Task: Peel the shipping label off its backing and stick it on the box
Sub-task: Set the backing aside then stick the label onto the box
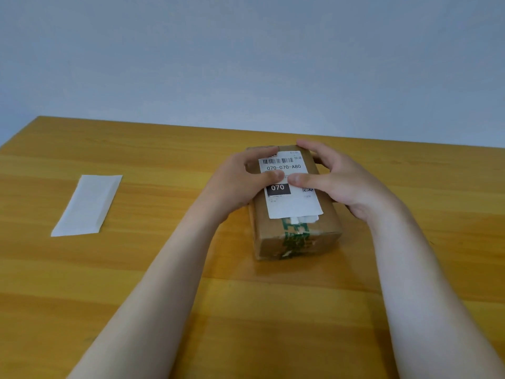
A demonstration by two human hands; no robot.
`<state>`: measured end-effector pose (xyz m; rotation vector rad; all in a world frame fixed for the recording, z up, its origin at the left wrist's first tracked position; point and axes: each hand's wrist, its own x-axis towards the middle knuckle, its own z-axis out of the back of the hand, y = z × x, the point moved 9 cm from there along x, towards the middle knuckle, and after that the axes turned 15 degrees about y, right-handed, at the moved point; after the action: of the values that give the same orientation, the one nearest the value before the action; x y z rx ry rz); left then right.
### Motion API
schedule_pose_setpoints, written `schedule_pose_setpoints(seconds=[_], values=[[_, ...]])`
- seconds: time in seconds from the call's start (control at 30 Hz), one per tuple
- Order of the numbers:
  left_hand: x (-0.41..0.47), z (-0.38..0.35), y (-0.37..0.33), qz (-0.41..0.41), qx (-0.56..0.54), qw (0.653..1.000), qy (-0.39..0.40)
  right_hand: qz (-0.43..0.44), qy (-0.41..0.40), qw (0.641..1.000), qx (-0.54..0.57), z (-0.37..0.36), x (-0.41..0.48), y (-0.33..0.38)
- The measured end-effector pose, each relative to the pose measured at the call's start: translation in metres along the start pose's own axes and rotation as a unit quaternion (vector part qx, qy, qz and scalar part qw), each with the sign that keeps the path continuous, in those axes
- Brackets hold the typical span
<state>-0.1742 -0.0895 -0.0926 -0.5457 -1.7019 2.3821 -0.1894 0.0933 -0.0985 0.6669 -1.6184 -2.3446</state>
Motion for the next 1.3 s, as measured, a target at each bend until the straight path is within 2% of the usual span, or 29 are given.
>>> schedule_pose_setpoints(seconds=[0.2, 0.3, 0.57, 0.97, 1.13, 1.3], values=[[0.003, 0.009, 0.005, -0.005, -0.009, 0.999, -0.049, 0.02, -0.02, 1.0, -0.014, -0.003, 0.0, 0.006], [0.003, 0.008, 0.005, -0.008, -0.004, 0.999, -0.04, 0.028, -0.039, 0.998, -0.035, -0.003, 0.0, 0.01], [0.0, 0.005, 0.003, 0.002, 0.026, 1.0, -0.014, -0.006, -0.012, 0.995, -0.102, -0.008, -0.008, 0.016], [-0.004, -0.006, 0.0, 0.008, 0.002, 0.993, 0.121, 0.015, 0.111, 0.989, -0.096, -0.01, 0.001, -0.004], [-0.005, -0.003, 0.007, 0.03, 0.071, 0.984, 0.16, 0.012, 0.159, 0.983, -0.088, -0.014, -0.004, -0.007], [-0.008, -0.006, 0.016, 0.045, 0.085, 0.972, 0.215, 0.009, 0.202, 0.976, -0.084, -0.018, -0.007, -0.011]])
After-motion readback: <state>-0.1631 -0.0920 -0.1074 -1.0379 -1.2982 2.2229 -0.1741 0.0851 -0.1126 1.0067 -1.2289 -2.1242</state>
